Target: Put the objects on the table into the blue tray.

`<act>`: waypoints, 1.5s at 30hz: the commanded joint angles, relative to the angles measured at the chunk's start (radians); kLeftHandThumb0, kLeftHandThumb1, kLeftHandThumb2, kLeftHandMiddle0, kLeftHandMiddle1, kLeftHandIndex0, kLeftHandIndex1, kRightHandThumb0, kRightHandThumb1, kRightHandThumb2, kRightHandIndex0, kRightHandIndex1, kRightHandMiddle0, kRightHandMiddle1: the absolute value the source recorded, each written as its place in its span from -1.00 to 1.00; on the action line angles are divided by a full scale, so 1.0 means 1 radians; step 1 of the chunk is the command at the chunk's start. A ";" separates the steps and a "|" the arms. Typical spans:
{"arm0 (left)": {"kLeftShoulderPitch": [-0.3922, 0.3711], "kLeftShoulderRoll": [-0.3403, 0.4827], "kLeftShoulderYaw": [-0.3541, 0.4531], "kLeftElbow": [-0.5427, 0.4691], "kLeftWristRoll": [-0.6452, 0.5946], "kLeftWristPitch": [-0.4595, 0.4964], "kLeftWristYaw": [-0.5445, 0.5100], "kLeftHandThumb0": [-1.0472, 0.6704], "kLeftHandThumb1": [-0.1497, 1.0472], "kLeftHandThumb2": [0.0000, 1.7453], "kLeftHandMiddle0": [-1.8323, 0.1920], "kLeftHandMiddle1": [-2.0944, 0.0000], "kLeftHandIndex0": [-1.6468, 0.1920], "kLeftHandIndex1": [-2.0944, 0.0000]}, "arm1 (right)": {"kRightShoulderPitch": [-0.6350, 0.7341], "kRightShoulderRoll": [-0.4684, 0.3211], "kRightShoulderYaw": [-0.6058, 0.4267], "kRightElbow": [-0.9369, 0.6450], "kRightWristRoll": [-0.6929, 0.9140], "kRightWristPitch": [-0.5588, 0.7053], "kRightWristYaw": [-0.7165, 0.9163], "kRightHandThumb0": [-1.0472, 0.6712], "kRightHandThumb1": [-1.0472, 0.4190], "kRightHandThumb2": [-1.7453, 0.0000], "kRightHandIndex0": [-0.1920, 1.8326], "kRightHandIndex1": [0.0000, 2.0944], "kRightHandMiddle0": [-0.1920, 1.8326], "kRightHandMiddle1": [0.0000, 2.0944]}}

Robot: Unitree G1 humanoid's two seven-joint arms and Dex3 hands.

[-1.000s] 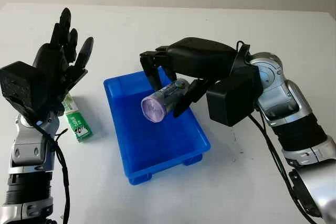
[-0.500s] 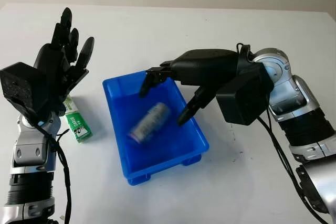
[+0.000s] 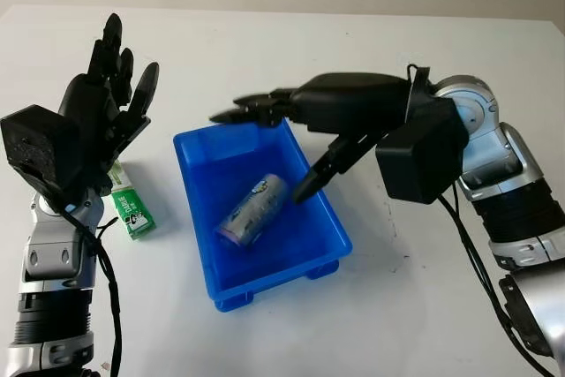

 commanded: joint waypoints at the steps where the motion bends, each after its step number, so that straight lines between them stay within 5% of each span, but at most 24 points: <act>1: 0.003 0.001 0.004 -0.007 -0.007 -0.009 -0.004 -0.40 1.00 -0.48 0.90 0.95 0.92 0.95 | -0.032 0.003 -0.028 -0.007 0.022 0.020 -0.014 -0.57 -0.92 0.93 -0.85 -0.98 -0.86 -0.91; 9: 0.003 0.002 0.004 -0.007 -0.003 -0.007 0.002 -0.42 1.00 -0.49 0.90 0.95 0.93 0.95 | -0.010 0.005 -0.140 -0.011 0.088 0.231 -0.116 -0.71 -1.00 0.85 -0.93 -0.99 -0.90 -0.95; 20: -0.003 0.008 0.002 -0.002 0.002 -0.005 0.000 -0.41 1.00 -0.49 0.89 0.95 0.92 0.95 | 0.034 0.039 -0.237 0.120 0.156 0.320 -0.278 -0.86 -1.00 0.32 -1.00 -1.00 -0.99 -0.98; 45: 0.004 0.042 0.005 -0.017 0.022 0.023 -0.013 -0.44 1.00 -0.51 0.90 0.96 0.93 0.95 | 0.276 0.175 -0.384 -0.051 0.368 0.588 -0.477 -0.66 -1.00 0.25 -1.00 -1.00 -1.00 -1.00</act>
